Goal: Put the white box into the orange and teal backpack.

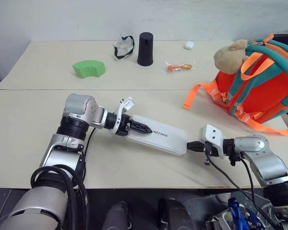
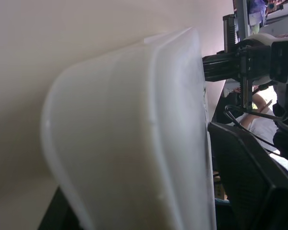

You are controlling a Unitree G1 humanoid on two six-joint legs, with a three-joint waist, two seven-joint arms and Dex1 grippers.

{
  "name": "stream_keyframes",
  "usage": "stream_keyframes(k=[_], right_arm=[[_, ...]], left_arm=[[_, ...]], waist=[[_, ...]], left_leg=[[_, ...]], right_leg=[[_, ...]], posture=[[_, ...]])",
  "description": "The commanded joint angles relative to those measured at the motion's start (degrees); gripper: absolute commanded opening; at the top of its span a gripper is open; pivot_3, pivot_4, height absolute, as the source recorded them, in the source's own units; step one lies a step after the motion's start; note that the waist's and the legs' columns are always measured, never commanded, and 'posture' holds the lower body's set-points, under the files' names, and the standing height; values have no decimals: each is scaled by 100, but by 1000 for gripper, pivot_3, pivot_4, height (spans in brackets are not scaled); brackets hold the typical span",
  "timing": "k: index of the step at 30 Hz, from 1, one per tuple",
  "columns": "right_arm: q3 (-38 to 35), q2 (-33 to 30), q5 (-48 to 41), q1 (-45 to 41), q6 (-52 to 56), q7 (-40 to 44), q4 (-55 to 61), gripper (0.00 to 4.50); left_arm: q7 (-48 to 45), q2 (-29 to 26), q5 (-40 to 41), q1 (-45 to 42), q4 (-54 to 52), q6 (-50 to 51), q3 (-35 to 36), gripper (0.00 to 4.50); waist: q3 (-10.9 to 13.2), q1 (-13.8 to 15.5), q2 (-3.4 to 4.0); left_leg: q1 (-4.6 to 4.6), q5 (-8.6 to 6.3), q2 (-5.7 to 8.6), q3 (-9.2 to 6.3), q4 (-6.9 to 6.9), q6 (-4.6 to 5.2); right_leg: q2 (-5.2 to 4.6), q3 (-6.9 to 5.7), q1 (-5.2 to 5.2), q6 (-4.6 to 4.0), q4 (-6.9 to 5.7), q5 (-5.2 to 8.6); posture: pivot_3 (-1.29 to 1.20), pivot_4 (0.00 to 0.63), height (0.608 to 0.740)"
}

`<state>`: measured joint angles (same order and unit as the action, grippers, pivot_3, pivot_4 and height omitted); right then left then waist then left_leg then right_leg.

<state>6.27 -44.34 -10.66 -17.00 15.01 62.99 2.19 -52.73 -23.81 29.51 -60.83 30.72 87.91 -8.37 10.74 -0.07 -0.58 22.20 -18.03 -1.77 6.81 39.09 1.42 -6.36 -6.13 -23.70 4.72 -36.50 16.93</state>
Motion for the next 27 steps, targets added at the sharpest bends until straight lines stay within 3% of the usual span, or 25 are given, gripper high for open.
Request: stream_keyframes(k=[1, 4, 8, 13, 15, 19, 23, 27], right_arm=[[-108, -40, -39, 77, -82, -21, 181, 0], [-143, -30, -55, 112, -56, -63, 236, 0], [-484, -20, -340, 261, 223, -256, 545, 0], [-2162, -57, -1469, 751, 1293, -822, 1064, 166], [-2860, -73, -2006, 867, 1806, -982, 1141, 549], [-3992, -126, -2899, 766, 2717, -1460, 1065, 1956], [-4326, -78, -3122, 387, 2935, -1890, 518, 3318], [-4017, -11, -2780, -47, 2643, -2265, -61, 4486]], left_arm=[[-204, -79, 119, -207, 13, -125, -98, 1971], [-279, -91, 153, -199, 1, -184, -103, 1318], [-416, -227, 375, 43, -480, -355, 145, 1262], [-793, -813, 992, 799, -2078, -1103, 1115, 1262], [-867, -975, 1243, 1151, -2686, -1359, 1526, 1262], [-1022, -1365, 1707, 1897, -3766, -1653, 2044, 1262], [-999, -1492, 2174, 2357, -4610, -1872, 2436, 1262], [-457, -1309, 2714, 2303, -4746, -1686, 2751, 1262]], waist=[[0, 0, 0], [0, -1, 0], [0, -2, 0], [4, -14, -4], [5, -4, -3], [5, 10, -3], [5, 2, -3], [5, 1, -3]], left_leg=[[0, 0, 0, 0, 0, 0], [-2, 0, 0, 0, 0, 0], [-1, 0, -1, 1, 0, -2], [2, -1, -9, 0, 0, -4], [3, -2, -11, -1, -2, -6], [0, -4, -8, -6, -4, -6], [-2, -5, -6, -13, -4, -2], [-2, -6, -7, -10, -6, -1]], right_leg=[[0, 0, 0, 0, 1, 0], [0, 2, 1, 0, 2, 0], [-2, 3, 0, 0, -1, 0], [-18, 7, -3, 0, -2, 0], [-19, 7, -5, -1, -2, 0], [-27, 5, 2, -2, 13, 1], [-27, 3, 10, -2, 33, 0], [-25, 5, 9, -1, 35, -1]], posture=[[0, 150, 740], [0, 150, 740], [0, 150, 740], [0, 150, 740], [0, 150, 740], [0, 150, 740], [0, 150, 740], [0, 150, 740]])
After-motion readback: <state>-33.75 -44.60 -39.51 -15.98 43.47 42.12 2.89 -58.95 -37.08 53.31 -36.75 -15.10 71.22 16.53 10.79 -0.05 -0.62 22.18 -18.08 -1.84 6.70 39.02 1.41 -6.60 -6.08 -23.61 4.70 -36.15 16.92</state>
